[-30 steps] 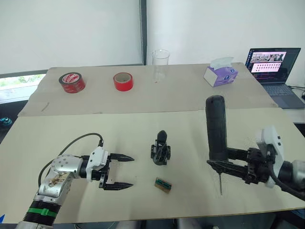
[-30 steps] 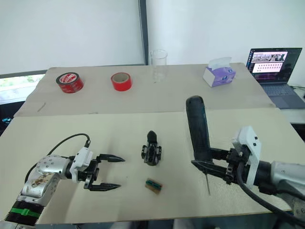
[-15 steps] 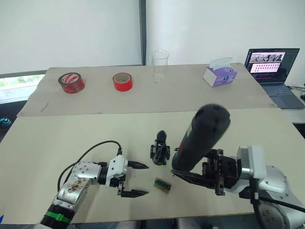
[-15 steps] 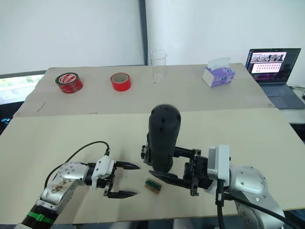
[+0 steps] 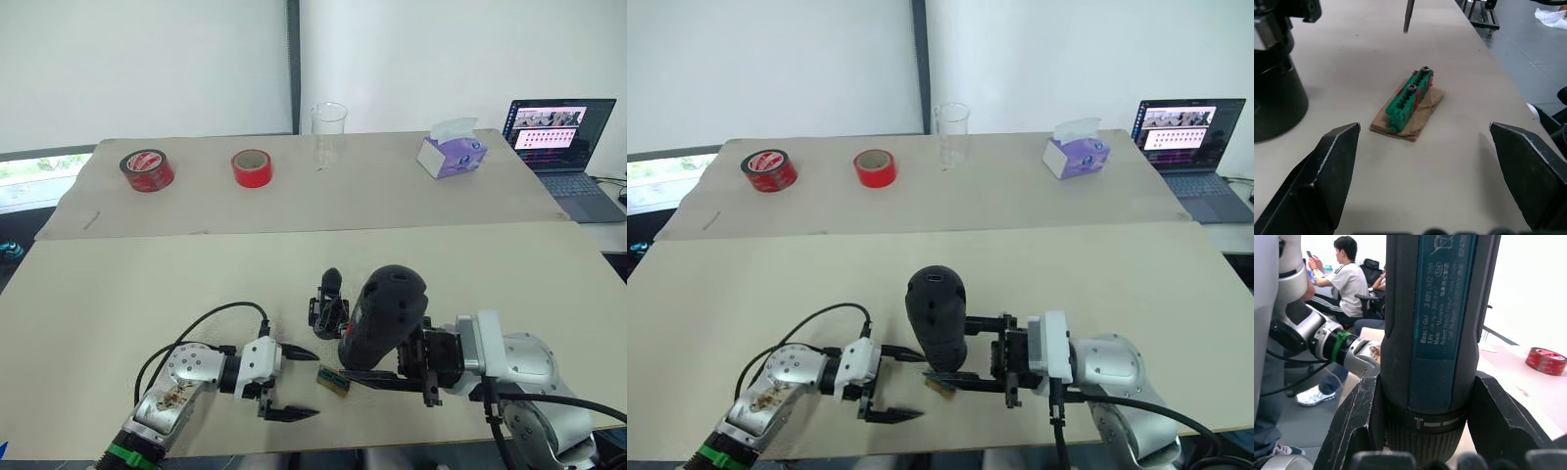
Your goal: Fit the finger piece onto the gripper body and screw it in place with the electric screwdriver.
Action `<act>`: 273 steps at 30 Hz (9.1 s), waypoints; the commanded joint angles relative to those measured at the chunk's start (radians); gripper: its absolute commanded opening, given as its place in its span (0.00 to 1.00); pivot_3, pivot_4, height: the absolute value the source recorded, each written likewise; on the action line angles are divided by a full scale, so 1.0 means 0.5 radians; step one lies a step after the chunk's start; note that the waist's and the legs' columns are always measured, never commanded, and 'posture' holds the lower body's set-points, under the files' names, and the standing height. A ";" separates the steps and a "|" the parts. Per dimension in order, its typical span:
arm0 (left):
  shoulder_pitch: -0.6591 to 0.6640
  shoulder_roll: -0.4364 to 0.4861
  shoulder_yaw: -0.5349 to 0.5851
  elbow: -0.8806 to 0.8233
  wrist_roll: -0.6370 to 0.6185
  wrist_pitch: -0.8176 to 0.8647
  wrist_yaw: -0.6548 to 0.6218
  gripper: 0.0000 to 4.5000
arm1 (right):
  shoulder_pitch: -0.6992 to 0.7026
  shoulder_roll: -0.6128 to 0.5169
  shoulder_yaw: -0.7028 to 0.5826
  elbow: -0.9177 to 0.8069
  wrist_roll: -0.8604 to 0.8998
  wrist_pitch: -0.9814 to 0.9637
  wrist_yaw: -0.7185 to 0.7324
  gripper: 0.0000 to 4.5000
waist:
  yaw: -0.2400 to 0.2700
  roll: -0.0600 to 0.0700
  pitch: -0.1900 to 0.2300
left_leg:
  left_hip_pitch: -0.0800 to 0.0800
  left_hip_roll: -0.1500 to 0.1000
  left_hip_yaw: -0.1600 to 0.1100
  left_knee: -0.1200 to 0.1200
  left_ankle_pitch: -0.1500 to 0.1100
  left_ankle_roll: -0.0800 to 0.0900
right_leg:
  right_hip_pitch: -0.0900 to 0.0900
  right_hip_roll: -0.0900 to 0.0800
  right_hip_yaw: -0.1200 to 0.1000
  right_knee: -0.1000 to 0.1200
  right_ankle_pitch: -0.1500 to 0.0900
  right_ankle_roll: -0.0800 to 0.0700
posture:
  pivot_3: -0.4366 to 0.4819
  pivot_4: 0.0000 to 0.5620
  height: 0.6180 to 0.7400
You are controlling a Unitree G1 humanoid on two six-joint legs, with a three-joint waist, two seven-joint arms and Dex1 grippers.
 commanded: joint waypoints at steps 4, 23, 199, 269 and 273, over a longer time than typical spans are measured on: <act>-0.073 -0.068 -0.014 0.059 -0.007 -0.051 0.035 1.00 | -0.057 -0.032 0.057 -0.009 0.081 -0.039 0.003 0.43 | 0.001 0.000 0.000 | 0.000 0.000 0.000 0.000 0.000 0.000 | 0.000 0.000 0.000 0.000 0.000 0.000 | 0.48 0.27 1.00; -0.051 -0.095 -0.107 -0.031 0.005 -0.018 0.108 1.00 | -0.026 -0.087 0.113 0.033 0.052 -0.102 0.024 0.43 | 0.001 0.000 0.000 | 0.000 0.000 0.000 0.000 0.000 0.000 | 0.000 0.000 0.000 0.000 0.000 0.000 | 0.48 0.27 1.00; 0.208 0.184 0.463 -0.632 -0.704 0.329 0.156 1.00 | -0.308 -0.273 -0.080 -0.114 0.462 0.166 -0.252 0.43 | -0.001 0.000 0.000 | 0.001 0.001 0.000 0.000 0.000 0.000 | 0.000 0.000 0.002 -0.001 0.000 0.000 | 0.48 0.27 1.00; -0.269 -0.081 0.431 -0.014 -0.421 0.200 0.073 1.00 | -1.148 0.099 0.029 0.777 0.380 0.418 -0.086 0.43 | -0.013 0.000 0.001 | -0.007 0.000 0.000 -0.001 0.001 -0.001 | -0.008 0.000 0.002 0.001 0.001 -0.001 | 0.48 0.27 1.00; -0.259 -0.081 0.426 -0.006 -0.403 0.183 0.078 1.00 | -1.149 0.106 0.033 0.781 0.385 0.440 -0.064 0.43 | -0.014 0.000 0.001 | -0.006 0.000 0.000 -0.002 0.001 -0.002 | -0.008 0.000 0.002 0.001 0.001 -0.001 | 0.48 0.27 1.00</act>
